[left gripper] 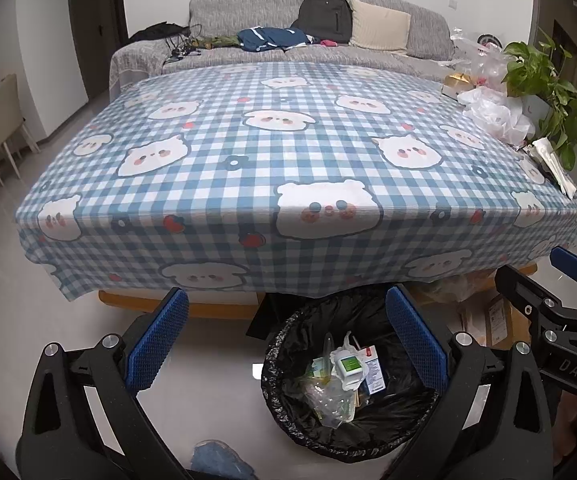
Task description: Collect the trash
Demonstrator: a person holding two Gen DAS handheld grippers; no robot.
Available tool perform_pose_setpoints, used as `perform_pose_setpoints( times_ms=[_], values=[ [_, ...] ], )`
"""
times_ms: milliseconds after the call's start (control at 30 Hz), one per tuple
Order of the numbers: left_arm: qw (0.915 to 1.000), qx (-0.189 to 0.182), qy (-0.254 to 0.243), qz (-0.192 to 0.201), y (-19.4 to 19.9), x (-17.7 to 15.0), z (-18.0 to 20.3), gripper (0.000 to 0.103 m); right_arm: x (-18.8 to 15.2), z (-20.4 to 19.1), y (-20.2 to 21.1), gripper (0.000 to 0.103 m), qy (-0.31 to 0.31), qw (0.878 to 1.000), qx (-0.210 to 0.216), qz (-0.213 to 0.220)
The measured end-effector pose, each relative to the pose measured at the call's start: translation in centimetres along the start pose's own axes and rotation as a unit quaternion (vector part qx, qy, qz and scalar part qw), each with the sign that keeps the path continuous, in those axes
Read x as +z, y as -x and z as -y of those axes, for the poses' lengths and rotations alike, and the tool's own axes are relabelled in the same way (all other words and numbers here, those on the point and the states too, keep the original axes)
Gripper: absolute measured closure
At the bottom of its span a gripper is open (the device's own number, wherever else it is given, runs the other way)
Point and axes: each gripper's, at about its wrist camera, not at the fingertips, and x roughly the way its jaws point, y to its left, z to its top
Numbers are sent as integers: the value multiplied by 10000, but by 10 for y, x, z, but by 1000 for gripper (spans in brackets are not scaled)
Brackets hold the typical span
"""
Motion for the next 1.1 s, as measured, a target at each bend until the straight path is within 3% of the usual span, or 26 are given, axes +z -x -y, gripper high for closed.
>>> perform_pose_setpoints(
  times_ms=[1100],
  values=[
    [9999,36,73,-124,-1,-6,-4,6,-5,-3,-8,8,9,9999,9,-114]
  ],
)
